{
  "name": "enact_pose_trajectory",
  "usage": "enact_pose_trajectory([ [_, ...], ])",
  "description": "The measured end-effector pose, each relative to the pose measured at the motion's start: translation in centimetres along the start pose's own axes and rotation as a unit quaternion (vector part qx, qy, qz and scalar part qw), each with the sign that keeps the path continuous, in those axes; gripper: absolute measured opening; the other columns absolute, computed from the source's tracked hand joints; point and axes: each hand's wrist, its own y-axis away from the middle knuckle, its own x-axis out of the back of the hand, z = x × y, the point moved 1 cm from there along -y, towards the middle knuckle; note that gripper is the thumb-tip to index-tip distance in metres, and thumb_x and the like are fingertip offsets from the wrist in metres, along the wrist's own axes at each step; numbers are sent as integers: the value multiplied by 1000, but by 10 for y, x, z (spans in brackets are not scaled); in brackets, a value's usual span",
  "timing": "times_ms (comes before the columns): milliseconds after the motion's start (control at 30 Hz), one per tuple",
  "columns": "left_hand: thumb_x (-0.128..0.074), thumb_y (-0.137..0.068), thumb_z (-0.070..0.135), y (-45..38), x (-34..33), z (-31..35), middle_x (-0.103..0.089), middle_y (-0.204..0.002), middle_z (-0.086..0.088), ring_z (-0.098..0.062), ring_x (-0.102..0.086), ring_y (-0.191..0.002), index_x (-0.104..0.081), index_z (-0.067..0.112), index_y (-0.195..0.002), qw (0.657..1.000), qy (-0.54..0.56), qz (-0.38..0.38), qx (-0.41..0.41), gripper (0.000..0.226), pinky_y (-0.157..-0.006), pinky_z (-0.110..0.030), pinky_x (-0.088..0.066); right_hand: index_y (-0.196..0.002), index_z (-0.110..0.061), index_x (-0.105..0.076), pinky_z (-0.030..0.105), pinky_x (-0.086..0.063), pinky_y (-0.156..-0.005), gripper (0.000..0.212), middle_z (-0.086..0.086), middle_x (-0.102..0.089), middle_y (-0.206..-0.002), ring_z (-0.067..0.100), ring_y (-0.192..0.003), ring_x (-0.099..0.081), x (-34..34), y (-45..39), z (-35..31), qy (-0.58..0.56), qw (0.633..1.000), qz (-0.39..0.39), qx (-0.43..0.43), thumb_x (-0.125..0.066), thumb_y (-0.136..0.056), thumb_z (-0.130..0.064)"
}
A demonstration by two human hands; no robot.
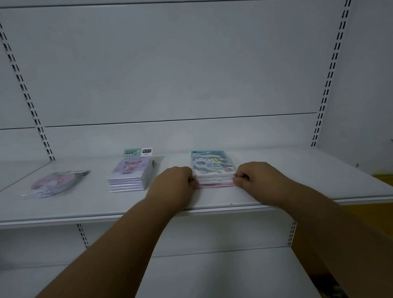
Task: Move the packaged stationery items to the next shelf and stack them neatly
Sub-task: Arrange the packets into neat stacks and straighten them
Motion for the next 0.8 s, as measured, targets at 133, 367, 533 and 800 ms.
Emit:
enact_pose_trajectory([
  [133, -51, -95, 36, 2, 2, 3, -54, -80, 3, -15, -48, -73, -57, 19, -85, 1000, -10, -8, 6, 21, -58, -27, -32, -81, -16, -63, 20, -34, -57, 21, -9, -54, -72, 12, -71, -51, -1, 2, 0, -5, 1000, 3, -13, -57, -91, -33],
  [367, -57, -91, 38, 19, 15, -8, -64, -91, 1, -16, -60, -81, -64, 21, -95, 999, 20, 29, 19, 19, -76, -34, -55, -77, -20, -58, 26, -34, -62, 23, -4, -53, -76, 13, -71, -50, 5, 9, -19, 13, 991, 133, -20, -64, -84, -41],
  [533, -60, -90, 29, 40, 44, -40, -64, -85, 7, -11, -59, -78, -66, 20, -87, 994, 43, 98, 8, 11, -75, -27, -51, -91, -13, -57, 32, -44, -65, 24, 6, -56, -88, 21, -78, -52, 7, 3, -56, 83, 964, 245, -63, -58, -87, -36],
  [800, -62, -89, 33, 24, 48, -46, -65, -89, 5, -12, -60, -83, -66, 19, -102, 992, 110, 44, -36, 20, -73, -25, -45, -106, -15, -60, 30, -45, -74, 44, 5, -60, -99, 18, -87, -57, -2, 2, -49, -5, 972, 158, -174, -62, -83, -52],
])
